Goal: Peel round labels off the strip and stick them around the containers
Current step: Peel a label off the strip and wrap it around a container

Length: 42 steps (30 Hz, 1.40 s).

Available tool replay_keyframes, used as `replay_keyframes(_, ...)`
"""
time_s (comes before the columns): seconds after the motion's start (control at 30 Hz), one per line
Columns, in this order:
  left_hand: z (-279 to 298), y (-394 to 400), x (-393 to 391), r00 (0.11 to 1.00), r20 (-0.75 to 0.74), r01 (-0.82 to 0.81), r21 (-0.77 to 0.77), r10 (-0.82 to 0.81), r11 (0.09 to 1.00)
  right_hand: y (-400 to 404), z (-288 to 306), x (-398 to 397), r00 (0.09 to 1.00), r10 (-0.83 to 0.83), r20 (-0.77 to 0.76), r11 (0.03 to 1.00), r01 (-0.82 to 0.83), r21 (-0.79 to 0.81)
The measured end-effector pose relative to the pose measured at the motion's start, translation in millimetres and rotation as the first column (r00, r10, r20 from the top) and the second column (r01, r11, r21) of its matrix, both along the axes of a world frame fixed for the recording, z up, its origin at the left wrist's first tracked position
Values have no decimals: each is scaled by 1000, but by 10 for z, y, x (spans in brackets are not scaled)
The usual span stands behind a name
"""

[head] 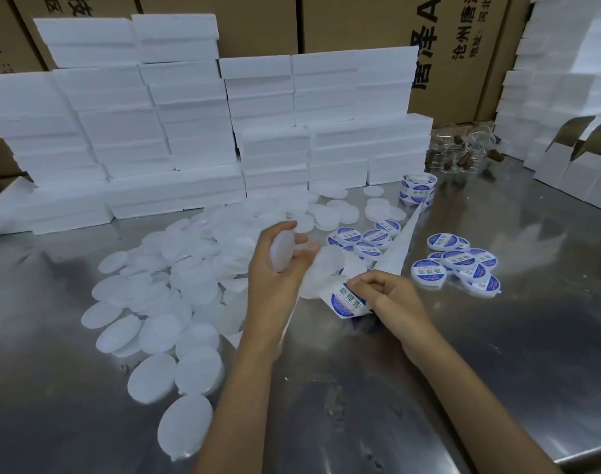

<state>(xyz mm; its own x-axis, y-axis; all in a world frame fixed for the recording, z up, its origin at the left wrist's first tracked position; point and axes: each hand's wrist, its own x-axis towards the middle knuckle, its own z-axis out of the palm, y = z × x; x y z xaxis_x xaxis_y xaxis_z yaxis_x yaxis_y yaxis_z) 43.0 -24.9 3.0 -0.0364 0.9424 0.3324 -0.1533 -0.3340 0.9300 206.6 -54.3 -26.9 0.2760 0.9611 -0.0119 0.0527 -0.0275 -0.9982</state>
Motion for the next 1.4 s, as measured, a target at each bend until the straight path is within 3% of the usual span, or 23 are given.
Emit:
replay_keyframes(0.1,90,-33,-41,992,51,-119,137,113,983,6,-31,0,999,-42,12,999,43,-11)
replay_keyframes(0.2,125,-53,16,997,-16,-67,215,72,974,-5,-43,6,999,-34,18,999,35,-27)
replay_keyframes(0.3,47,-66,127,983,-185,39,152,-10,988,-30,-21,23,1000,-15,-4,1000,14,-18)
replay_keyframes(0.4,-67,-49,139,941,-337,40,88,-8,995,-84,29,39,997,54,-61,998,-52,30)
replay_keyframes(0.7,-108,-26,123,987,-113,92,-201,-117,975,-197,119,11,977,191,-91,974,-177,143)
replay_keyframes(0.77,-119,-20,128,991,-86,81,-241,-105,967,-197,107,2,978,204,-34,965,-195,174)
replay_keyframes(0.87,-117,-17,129,991,-69,89,-281,-113,956,-182,71,-27,965,151,212,951,-200,236)
replay_keyframes(1.03,-126,-1,106,990,-43,115,-314,-135,942,-167,-15,-31,875,5,485,925,-188,329)
replay_keyframes(1.33,-146,21,110,990,-120,35,-321,-78,946,-182,1,-71,786,-167,595,883,-150,445)
replay_keyframes(1.4,-159,31,119,987,-152,6,-306,-55,952,-202,30,-84,809,-157,566,879,-146,453)
